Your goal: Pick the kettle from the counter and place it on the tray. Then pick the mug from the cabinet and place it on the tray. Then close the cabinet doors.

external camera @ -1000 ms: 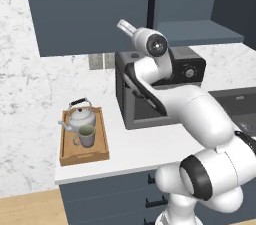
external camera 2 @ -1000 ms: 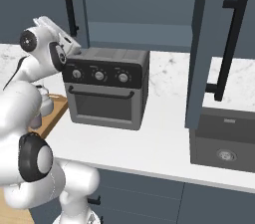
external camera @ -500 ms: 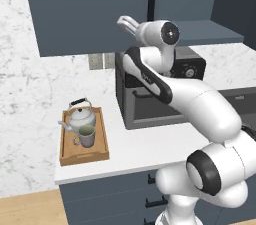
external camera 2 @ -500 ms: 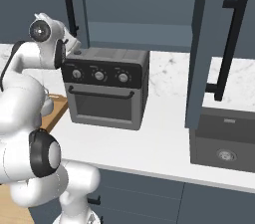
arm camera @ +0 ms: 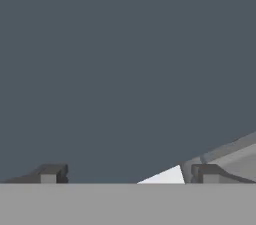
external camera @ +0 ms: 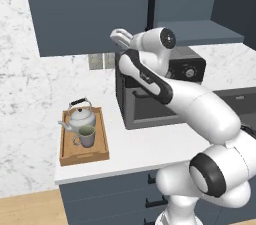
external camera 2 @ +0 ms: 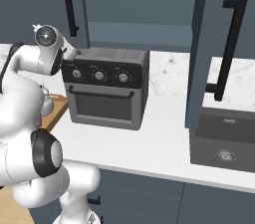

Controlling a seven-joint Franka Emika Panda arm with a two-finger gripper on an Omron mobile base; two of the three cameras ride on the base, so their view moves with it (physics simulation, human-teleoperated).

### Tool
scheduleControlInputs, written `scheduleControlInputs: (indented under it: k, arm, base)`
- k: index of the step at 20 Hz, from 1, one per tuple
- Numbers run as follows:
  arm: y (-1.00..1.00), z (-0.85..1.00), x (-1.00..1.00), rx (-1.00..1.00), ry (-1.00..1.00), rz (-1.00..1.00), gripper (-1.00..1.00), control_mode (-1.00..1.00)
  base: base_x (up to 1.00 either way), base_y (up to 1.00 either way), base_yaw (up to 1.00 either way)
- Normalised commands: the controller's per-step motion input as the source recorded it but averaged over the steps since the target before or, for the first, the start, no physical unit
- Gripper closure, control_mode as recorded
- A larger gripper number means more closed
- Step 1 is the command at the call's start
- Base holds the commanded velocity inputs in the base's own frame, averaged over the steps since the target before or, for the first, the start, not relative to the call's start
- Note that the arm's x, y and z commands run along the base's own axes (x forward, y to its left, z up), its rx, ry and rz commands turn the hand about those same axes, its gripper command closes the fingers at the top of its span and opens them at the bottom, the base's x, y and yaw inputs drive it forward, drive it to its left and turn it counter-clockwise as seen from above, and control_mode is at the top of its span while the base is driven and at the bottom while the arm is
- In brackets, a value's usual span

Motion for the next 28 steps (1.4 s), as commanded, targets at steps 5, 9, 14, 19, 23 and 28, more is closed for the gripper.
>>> scheduleControlInputs:
  k: [5,9,14,19,23,28]
  arm:
    - [0.26,-0.16,-0.43,0.00,0.07,0.05,-1.00,-1.00]
    - [0.01,0.12,-0.88,0.00,0.04,0.00,-1.00,-1.00]
    - [-0.04,0.18,-0.93,0.00,0.06,0.00,-1.00,-1.00]
    - [-0.28,0.00,-0.77,0.00,0.06,0.00,-1.00,-1.00]
    - [-0.64,-0.15,-0.53,0.00,0.00,0.00,-1.00,-1.00]
    - [-0.77,-0.24,-0.39,0.04,0.00,0.00,-1.00,-1.00]
  base:
    - [0.00,0.00,0.00]
    - [0.00,0.00,0.00]
    - [0.00,0.00,0.00]
    - [0.00,0.00,0.00]
    - [0.00,0.00,0.00]
    - [0.00,0.00,0.00]
